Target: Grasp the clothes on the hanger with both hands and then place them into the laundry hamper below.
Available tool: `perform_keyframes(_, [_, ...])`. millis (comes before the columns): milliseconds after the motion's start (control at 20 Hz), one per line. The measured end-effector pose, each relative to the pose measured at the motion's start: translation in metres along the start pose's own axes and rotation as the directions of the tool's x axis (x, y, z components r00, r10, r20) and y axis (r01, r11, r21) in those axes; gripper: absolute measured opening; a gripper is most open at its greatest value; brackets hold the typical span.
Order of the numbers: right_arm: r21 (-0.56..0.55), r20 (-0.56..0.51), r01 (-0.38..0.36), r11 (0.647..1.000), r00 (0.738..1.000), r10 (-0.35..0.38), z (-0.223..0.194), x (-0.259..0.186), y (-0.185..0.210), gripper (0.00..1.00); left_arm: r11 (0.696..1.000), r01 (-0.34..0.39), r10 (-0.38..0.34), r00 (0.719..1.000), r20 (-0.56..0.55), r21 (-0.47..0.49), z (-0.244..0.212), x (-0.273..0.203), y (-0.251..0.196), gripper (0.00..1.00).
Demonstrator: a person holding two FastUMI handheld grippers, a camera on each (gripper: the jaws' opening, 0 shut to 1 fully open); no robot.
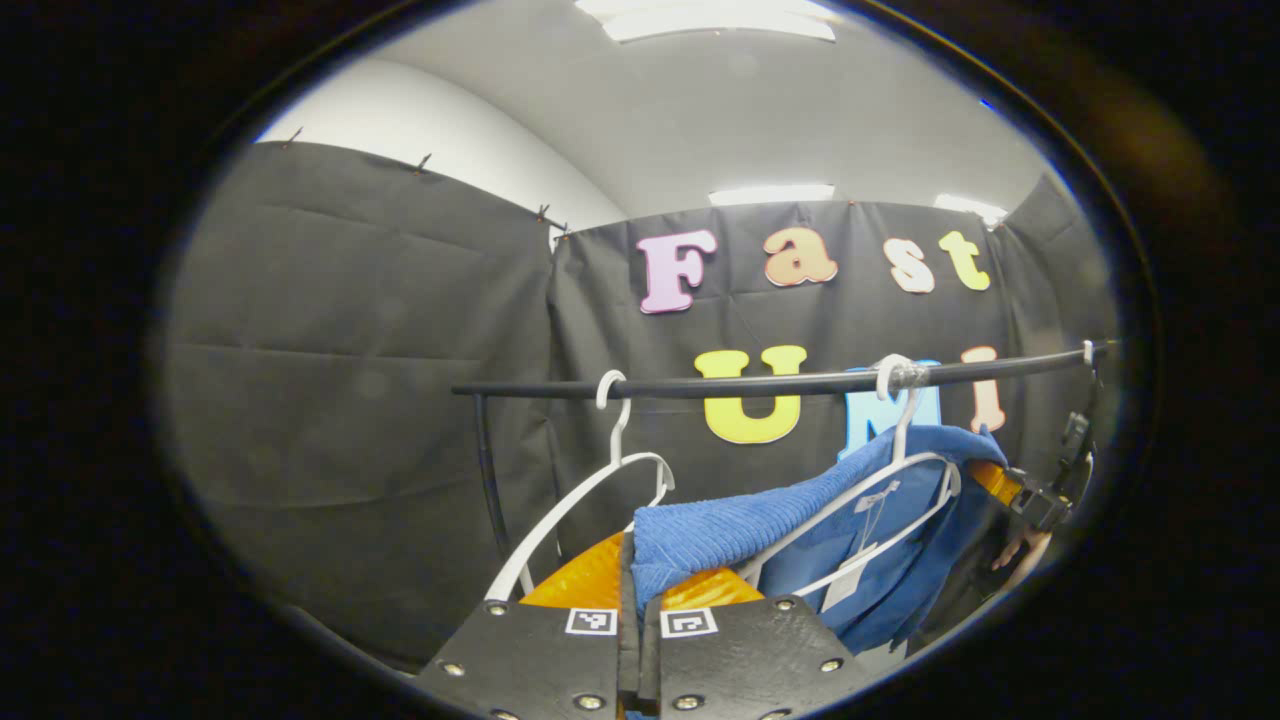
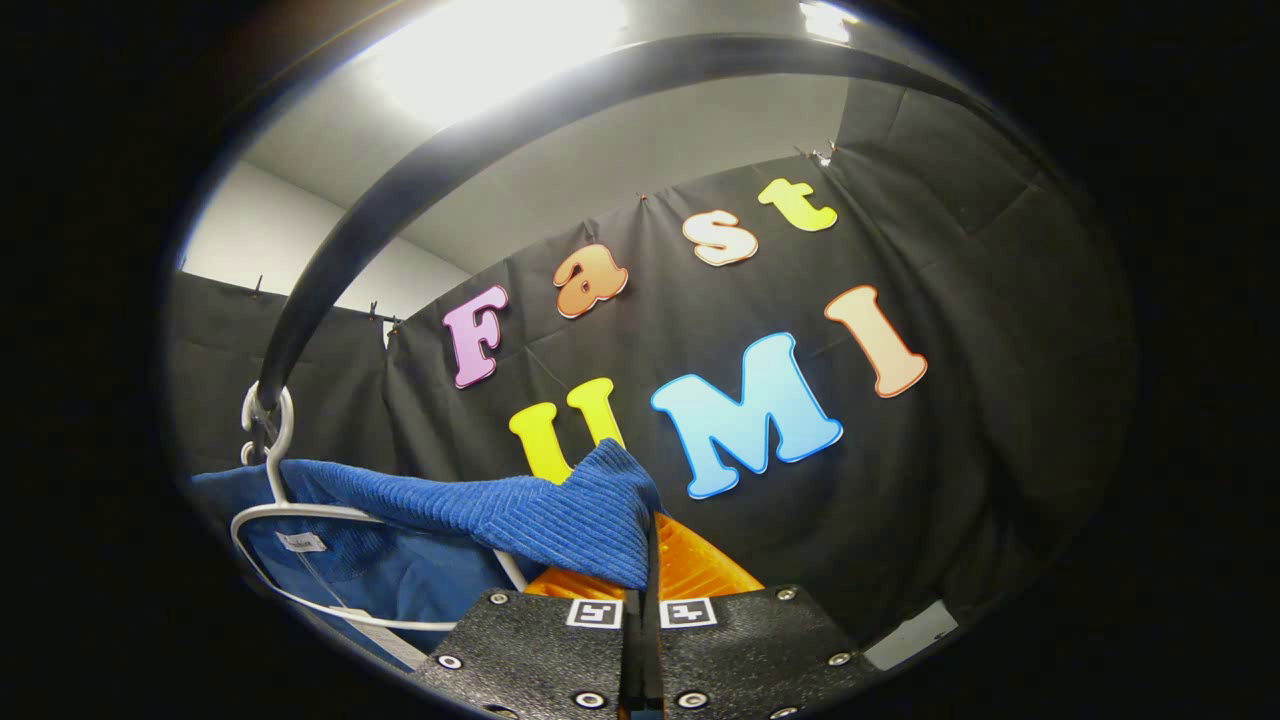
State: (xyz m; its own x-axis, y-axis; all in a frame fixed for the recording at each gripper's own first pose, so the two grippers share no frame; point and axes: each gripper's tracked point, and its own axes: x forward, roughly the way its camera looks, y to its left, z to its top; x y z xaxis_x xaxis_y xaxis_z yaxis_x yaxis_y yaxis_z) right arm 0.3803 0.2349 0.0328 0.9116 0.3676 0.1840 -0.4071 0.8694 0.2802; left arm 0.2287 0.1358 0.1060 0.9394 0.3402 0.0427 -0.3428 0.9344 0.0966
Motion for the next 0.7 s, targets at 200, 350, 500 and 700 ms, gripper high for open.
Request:
perform_keyframes(200, [-0.051,0.072,0.051,0.997,0.996,-0.047,0.01,-0.002,-0.003,0.0,0.987,0.123,-0.124,0.992,-0.004,-0.104,-0.004,0.022,0.007,0.01])
perform_keyframes(350, [-0.087,0.105,0.089,0.992,0.991,-0.08,0.014,0.0,0.0,0.0,0.979,0.195,-0.196,0.98,-0.022,-0.067,-0.013,0.039,0.011,0.02])
perform_keyframes(500, [-0.108,0.12,0.118,0.987,0.987,-0.105,0.013,0.008,0.0,0.0,0.969,0.244,-0.245,0.969,-0.031,-0.043,-0.016,0.064,0.011,0.01])
perform_keyframes(700, [-0.125,0.139,0.168,0.978,0.979,-0.151,0.014,0.007,-0.004,0.0,0.955,0.293,-0.295,0.955,-0.035,-0.051,-0.024,0.083,-0.001,0.0])
